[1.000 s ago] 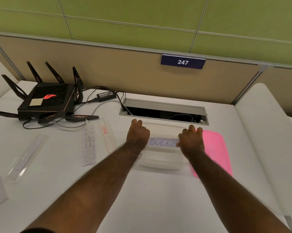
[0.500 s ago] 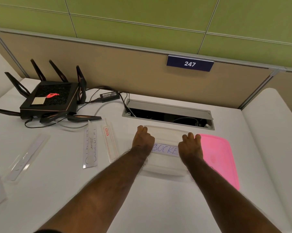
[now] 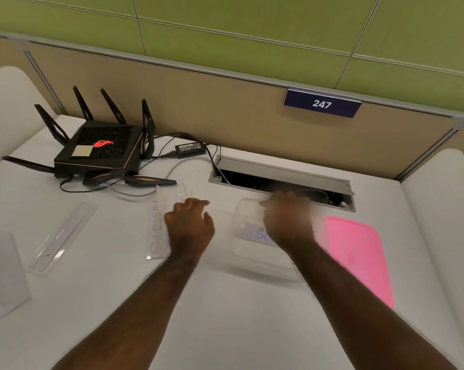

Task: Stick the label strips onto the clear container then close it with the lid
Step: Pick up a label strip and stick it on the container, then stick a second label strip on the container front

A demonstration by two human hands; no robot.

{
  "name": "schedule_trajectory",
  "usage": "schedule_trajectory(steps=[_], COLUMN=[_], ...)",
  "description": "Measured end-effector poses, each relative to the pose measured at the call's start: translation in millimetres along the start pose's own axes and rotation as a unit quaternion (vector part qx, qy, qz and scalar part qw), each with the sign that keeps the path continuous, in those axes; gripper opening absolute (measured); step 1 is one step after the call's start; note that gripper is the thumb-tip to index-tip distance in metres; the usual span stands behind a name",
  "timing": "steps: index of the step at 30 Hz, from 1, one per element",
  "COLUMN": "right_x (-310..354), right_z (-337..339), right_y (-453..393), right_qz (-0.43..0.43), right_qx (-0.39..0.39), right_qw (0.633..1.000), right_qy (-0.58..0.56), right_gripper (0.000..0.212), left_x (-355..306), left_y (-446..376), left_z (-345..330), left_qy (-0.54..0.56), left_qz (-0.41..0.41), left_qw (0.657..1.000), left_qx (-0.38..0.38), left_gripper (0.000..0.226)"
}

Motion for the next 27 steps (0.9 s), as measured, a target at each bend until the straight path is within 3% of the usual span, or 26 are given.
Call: schedule_trajectory(steps=[5, 10, 14, 21, 24, 27], right_x=[78.1, 172.1, 219.6, 247.3, 241.9, 231.8], right_z=[-3.2, -44.8, -69.9, -66.2, -57.6, -48.9], right_y=[-25.2, -16.4, -12.8, -17.9, -22.3, -30.1], right_qz=[0.07, 0.18, 0.209, 0.206, 0.199, 0.202], right_qx=[0.007, 0.103, 0.175, 0.183, 0.161, 0.144], right_qw=[0.992, 0.961, 0.945, 0.936, 0.938, 0.941], right_qy=[-0.101, -0.183, -0.178, -0.219, -0.234, -0.232], right_gripper=[0.031, 0.039, 0.05, 0.076, 0.078, 0.081], left_x=[94.5, 146.9, 159.4, 175.4, 180.0, 181.2], left_y=[19.7, 37.0, 38.9, 42.7, 47.3, 51.8], left_z=[4.1, -22.9, -28.3, 13.2, 38.6, 63.3], left_qy=[-0.026, 0.038, 0.128, 0.173, 0.289, 0.354], left_qz=[0.172, 0.283, 0.296, 0.285, 0.285, 0.28], left_qw=[0.984, 0.946, 0.929, 0.93, 0.895, 0.855], left_qx=[0.03, 0.153, 0.184, 0.158, 0.182, 0.255], left_gripper=[0.045, 0.05, 0.035, 0.023, 0.018, 0.024])
Point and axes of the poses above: each hand's wrist, its own y-axis away from the middle knuckle, its own z-axis out of the back of the hand, x = y × z, the point moved 8 cm from there along -y, towards the middle knuckle, and after that the axes turned 5 degrees about z, right-handed, at the moved point
